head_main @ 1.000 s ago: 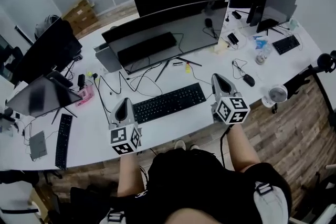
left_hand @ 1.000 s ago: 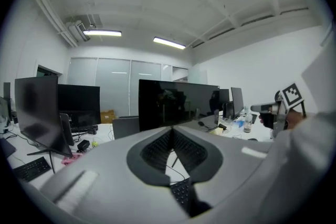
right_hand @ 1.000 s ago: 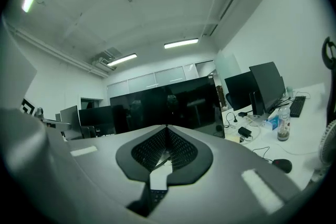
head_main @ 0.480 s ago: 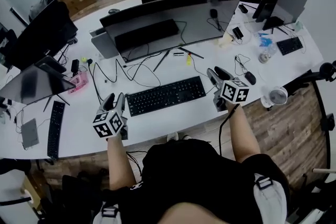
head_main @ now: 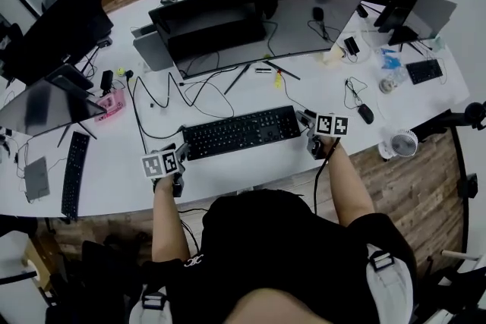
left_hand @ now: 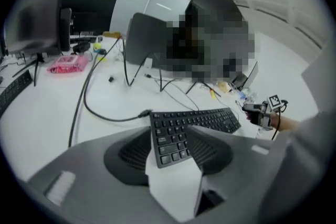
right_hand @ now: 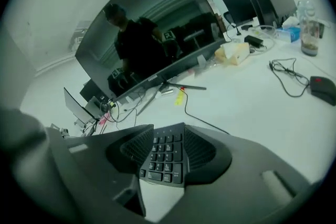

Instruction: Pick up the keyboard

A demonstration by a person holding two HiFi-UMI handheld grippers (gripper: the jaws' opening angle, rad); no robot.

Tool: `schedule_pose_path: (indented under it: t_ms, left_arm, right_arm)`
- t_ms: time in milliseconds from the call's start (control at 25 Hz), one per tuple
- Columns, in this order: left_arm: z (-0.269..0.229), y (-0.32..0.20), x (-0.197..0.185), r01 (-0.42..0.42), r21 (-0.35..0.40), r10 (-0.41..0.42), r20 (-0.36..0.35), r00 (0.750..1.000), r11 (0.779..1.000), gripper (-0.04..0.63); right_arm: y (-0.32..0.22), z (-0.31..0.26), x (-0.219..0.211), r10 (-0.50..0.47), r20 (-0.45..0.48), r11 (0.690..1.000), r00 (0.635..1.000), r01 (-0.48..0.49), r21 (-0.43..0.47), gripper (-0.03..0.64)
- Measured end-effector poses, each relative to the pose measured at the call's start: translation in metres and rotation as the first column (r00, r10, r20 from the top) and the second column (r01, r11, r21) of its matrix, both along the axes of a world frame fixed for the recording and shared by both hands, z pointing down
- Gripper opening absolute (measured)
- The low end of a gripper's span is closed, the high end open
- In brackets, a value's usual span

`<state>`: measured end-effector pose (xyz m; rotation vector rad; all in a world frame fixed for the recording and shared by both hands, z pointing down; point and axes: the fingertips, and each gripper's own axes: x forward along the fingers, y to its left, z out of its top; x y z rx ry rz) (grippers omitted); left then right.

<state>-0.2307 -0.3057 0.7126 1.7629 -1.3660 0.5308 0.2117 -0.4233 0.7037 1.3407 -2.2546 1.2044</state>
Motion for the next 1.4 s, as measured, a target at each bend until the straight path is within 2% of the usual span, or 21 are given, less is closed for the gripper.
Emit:
schedule_pose_path:
  t_ms: [80,240,360,600,840,960,1080,1240,1320,1400]
  left_arm:
    - [0.024,0.001,0.003,-0.004,-0.044,0.002,-0.046,0.999,0.999,0.225]
    - [0.059,-0.002,0.008,0.003,-0.113,-0.023,-0.182,0.983,0.994,0.225]
    - [0.08,-0.001,0.005,-0.01,-0.17,-0.024,-0.197,0.98,0.985,0.225]
    - [0.08,-0.016,0.015,-0.04,-0.15,-0.006,-0.295,0.955,0.988,0.225]
    - [0.085,-0.023,0.016,-0.062,-0.188,0.01,-0.268,0.963,0.98,0.224]
    - [0.085,-0.022,0.015,-0.076,-0.181,0.034,-0.224,0.974,0.98,0.216]
    - [0.07,-0.021,0.01,-0.067,-0.128,0.04,-0.201,0.979,0.99,0.216]
    - [0.016,-0.036,0.011,-0.071,0.03,0.076,-0.18,0.981,0.997,0.213]
    - [-0.019,-0.047,0.01,-0.072,0.118,0.09,-0.154,0.984,0.99,0.213]
    - [-0.06,-0.058,0.009,-0.082,0.216,0.11,-0.119,0.987,0.973,0.213]
  right_arm:
    - [0.004,0.023,-0.003,-0.023,-0.012,0.998,1.0,0.023,-0.06,0.152]
    - [0.01,0.054,-0.006,-0.081,-0.04,0.986,0.996,0.074,-0.151,0.153]
    - [0.008,0.069,-0.007,-0.11,-0.046,0.975,0.993,0.099,-0.197,0.164]
    - [0.0,0.075,-0.013,-0.123,0.055,0.96,0.991,0.132,-0.247,0.166]
    - [-0.003,0.079,-0.028,-0.177,0.031,0.95,0.984,0.18,-0.255,0.164]
    - [-0.006,0.078,-0.028,-0.177,0.031,0.95,0.984,0.179,-0.257,0.163]
    - [-0.003,0.058,-0.033,-0.205,0.041,0.957,0.978,0.209,-0.202,0.161]
    - [-0.013,0.001,-0.031,-0.213,0.035,0.976,0.976,0.214,-0.041,0.161]
    - [-0.021,-0.034,-0.031,-0.209,0.036,0.977,0.977,0.208,0.048,0.161]
    - [-0.028,-0.073,-0.031,-0.201,0.043,0.971,0.979,0.194,0.139,0.161]
